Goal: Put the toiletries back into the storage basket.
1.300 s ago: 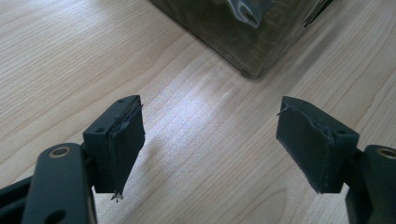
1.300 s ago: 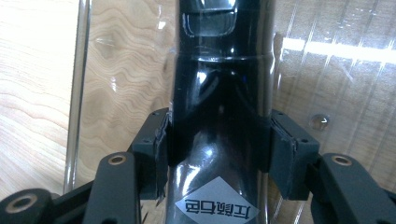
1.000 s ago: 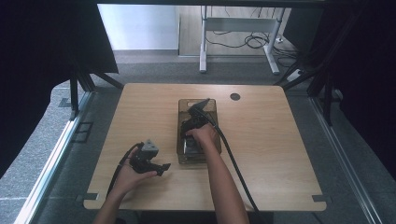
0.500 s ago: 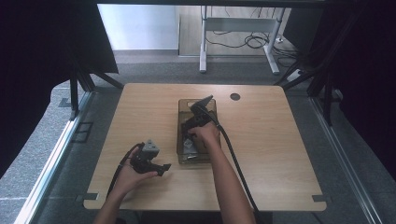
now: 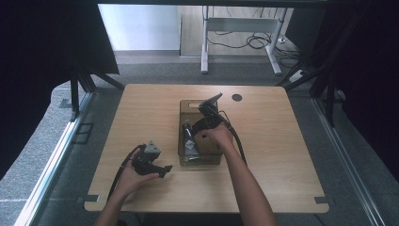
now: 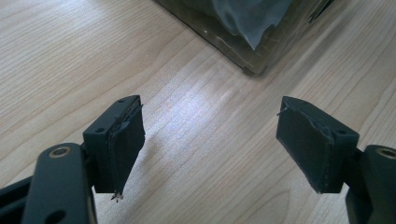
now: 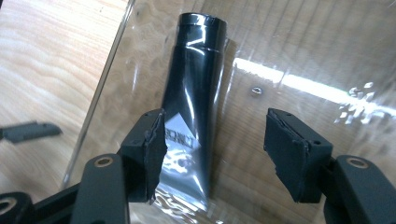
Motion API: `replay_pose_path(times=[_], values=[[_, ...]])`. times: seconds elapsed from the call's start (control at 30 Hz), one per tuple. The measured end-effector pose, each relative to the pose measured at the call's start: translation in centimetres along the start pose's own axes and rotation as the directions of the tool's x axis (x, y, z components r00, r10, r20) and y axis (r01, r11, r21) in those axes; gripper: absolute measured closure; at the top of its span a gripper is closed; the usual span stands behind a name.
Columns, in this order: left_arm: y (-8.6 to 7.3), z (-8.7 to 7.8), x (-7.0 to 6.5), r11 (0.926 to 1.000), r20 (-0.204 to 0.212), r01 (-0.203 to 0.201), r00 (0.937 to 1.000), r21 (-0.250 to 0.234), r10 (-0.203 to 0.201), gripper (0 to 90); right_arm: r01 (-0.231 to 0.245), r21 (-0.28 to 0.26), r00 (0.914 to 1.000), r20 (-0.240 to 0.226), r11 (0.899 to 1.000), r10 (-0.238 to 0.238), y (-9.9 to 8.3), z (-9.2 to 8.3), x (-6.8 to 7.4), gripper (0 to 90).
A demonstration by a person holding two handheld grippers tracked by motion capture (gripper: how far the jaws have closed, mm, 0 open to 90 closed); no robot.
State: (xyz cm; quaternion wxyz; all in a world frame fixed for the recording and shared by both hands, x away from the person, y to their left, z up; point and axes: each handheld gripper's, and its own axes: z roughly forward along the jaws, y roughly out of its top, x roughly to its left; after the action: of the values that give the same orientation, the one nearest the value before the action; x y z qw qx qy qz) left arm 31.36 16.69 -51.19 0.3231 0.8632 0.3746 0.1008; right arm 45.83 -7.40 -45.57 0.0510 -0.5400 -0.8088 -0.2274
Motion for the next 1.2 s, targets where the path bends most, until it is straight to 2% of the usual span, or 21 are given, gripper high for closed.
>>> replay_pose_path(times=[0.17, 0.37, 0.57, 0.67, 0.73, 0.83, 0.9, 1.07, 1.2], values=[[0.0, -0.2, 0.0, 1.0000, -0.003, 0.002, 1.0000, -0.003, -0.002, 23.8, 0.060, -0.039, 0.9978, -0.025, 0.997, -0.061, -1.5, -2.0, -0.7, 39.0], [0.0, -0.1, 0.0, 1.0000, -0.009, 0.003, 1.0000, 0.000, -0.003, 23.9, 0.108, -0.090, 0.9937, -0.021, 0.990, -0.110, -3.7, -3.8, -1.7, 39.1], [-0.1, -0.1, 0.2, 0.9999, -0.019, 0.012, 0.9997, 0.002, -0.012, 23.8, 0.161, -0.161, 0.9851, -0.034, 0.974, -0.169, -6.3, -5.9, -3.2, 39.5], [-0.2, -0.2, 0.2, 0.9999, -0.025, 0.014, 0.9996, 0.004, -0.014, 23.9, 0.183, -0.185, 0.9820, -0.013, 0.966, -0.188, -7.7, -6.8, -4.0, 39.5], [-0.3, -0.1, 0.3, 0.9999, -0.029, 0.012, 0.9995, 0.009, -0.011, 23.9, 0.177, -0.218, 0.9817, -0.030, 0.960, -0.188, -9.0, -7.6, -5.0, 39.5], [-0.5, 0.1, 0.4, 0.9996, -0.034, 0.022, 0.9992, 0.017, -0.021, 23.8, 0.189, -0.264, 0.9788, -0.028, 0.946, -0.203, -10.8, -8.5, -6.6, 39.9], [-0.5, 0.1, 0.5, 0.9995, -0.038, 0.026, 0.9989, 0.020, -0.025, 23.9, 0.184, -0.291, 0.9798, -0.023, 0.939, -0.199, -12.3, -8.9, -7.9, 39.9], [-0.6, 0.1, 0.5, 0.9992, -0.051, 0.034, 0.9982, 0.023, -0.032, 23.9, 0.157, -0.338, 0.9858, -0.002, 0.928, -0.168, -15.3, -8.9, -10.3, 40.1], [-0.7, 0.2, 0.5, 0.9990, -0.053, 0.036, 0.9980, 0.029, -0.034, 23.9, 0.143, -0.354, 0.9884, 0.004, 0.924, -0.152, -17.2, -8.5, -11.8, 40.1]])
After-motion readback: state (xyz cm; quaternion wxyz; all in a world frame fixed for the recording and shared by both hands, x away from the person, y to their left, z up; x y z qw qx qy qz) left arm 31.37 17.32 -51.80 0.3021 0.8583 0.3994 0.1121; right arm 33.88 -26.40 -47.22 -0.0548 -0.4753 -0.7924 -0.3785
